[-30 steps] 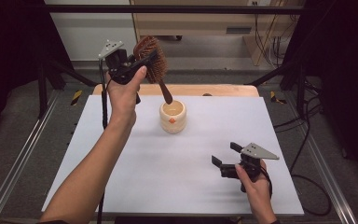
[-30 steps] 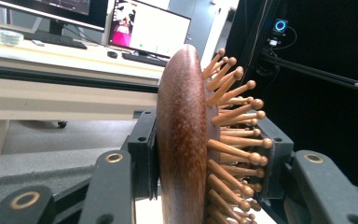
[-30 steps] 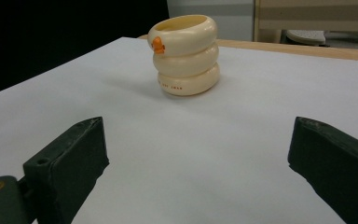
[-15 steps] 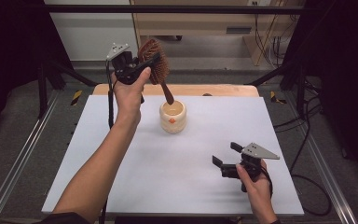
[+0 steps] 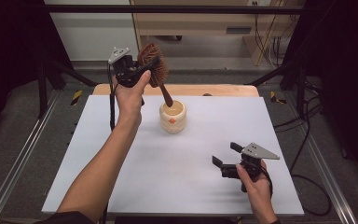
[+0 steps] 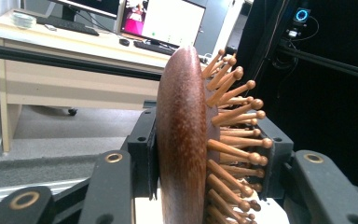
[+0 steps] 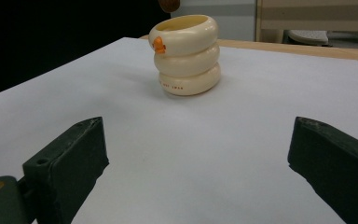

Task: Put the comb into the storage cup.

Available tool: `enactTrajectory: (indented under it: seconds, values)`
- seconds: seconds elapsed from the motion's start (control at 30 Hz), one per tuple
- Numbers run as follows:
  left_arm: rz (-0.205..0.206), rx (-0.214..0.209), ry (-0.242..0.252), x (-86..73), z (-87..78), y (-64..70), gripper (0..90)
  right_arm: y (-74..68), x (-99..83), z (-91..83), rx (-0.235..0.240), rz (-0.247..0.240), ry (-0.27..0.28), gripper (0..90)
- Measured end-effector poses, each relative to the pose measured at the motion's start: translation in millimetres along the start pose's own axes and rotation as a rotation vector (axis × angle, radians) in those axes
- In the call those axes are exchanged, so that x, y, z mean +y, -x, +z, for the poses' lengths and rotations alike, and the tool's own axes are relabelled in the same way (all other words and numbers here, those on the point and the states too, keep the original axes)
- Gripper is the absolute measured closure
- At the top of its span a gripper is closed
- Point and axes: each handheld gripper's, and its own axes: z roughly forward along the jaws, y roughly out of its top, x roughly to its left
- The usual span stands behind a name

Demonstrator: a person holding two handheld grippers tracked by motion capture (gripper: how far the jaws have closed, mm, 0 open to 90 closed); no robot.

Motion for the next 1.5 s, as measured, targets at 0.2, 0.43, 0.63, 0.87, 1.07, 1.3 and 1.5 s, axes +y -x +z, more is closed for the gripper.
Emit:
enactTrajectory:
  seconds: [0.2,0.43,0.63,0.87,1.07,1.3,1.5]
  values:
    - [-0.006,0.005,-0.003,-2.5,-0.4,-3.3,51.3,-0.5,-0.3,0.7,0.001,-0.004,-0.006,4.8]
    - [-0.003,0.003,-0.006,-4.2,0.1,-3.3,51.3,-0.6,-0.1,0.1,-0.005,-0.001,0.001,4.9]
    - [-0.008,0.007,-0.007,-7.2,1.1,-4.8,51.2,-0.2,-0.8,0.1,-0.004,0.002,-0.002,4.8]
    - [-0.015,0.01,-0.015,-11.9,3.3,-5.4,51.2,-0.6,-1.3,1.8,0.003,0.004,-0.002,4.8]
    - [-0.013,0.006,-0.017,-13.5,5.1,-3.5,51.2,-0.7,-1.6,2.2,0.004,0.005,-0.008,4.5]
    - [-0.005,0.009,-0.031,-18.7,9.0,-1.4,51.1,-0.4,-2.1,2.7,0.006,0.005,-0.011,4.3]
    - [-0.004,0.011,-0.045,-25.7,13.1,-0.6,51.1,0.3,-2.5,2.6,0.012,0.009,-0.012,4.2]
